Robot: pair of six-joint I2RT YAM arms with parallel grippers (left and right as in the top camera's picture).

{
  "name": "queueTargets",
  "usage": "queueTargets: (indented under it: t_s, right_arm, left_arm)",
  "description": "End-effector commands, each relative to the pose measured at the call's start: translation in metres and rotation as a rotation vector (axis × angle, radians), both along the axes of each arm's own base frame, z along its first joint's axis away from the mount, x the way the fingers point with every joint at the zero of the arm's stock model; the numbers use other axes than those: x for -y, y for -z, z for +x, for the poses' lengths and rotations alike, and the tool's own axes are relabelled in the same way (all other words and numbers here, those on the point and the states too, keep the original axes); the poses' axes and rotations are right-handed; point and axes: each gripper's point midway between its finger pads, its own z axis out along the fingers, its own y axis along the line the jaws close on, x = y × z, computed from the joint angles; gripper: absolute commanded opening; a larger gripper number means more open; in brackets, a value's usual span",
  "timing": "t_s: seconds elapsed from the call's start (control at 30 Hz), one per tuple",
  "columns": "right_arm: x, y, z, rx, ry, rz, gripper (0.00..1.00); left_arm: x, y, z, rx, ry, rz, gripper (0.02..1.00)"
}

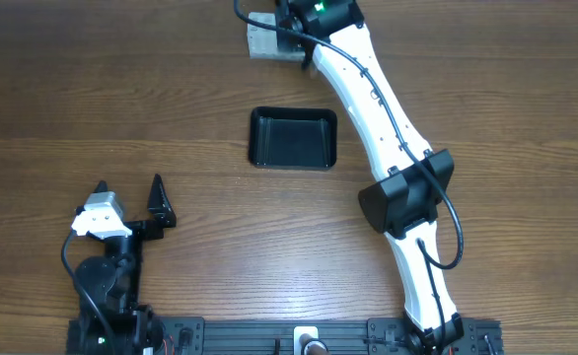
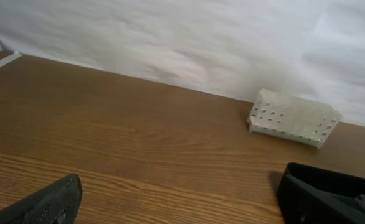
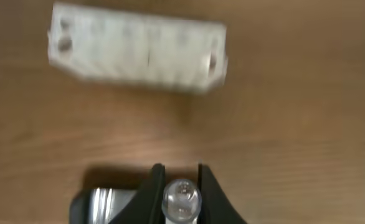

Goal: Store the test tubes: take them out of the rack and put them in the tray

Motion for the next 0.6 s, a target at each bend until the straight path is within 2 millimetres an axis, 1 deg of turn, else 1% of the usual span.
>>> queueTargets:
  t_s: [0.03, 0.13, 0.23, 0.4, 0.47, 0.6]
  right_arm:
    - [-0.02, -0.001, -0.027, -0.097, 0.007, 0.124, 0.099]
    - [-0.017, 0.01, -0.041, -0.169, 0.003, 0.107, 0.086]
    - [-0.01, 0.019, -0.052, -0.231, 0.01, 0.074, 0.084]
    - [0.001, 0.041, -0.066, -0.337, 0.027, 0.022, 0.102]
    - [0.0, 0.053, -0.072, -0.389, 0.025, 0.018, 0.099]
    - [-0.007, 0.066, -0.082, -0.465, 0.013, 0.053, 0.091]
  left_arm:
    - [0.001, 0.002, 0.0, -0.003, 0.01, 0.014, 0.998]
    - [0.001, 0.002, 0.0, -0.003, 0.01, 0.014, 0.998]
    - [0.001, 0.002, 0.0, -0.003, 0.01, 0.014, 0.998]
    - [0.001, 0.002, 0.0, -0.003, 0.01, 0.014, 0.996]
    - [0.001, 0.002, 0.0, -0.003, 0.01, 0.014, 0.998]
    - [0.001, 0.002, 0.0, -0.003, 0.01, 0.014, 0.996]
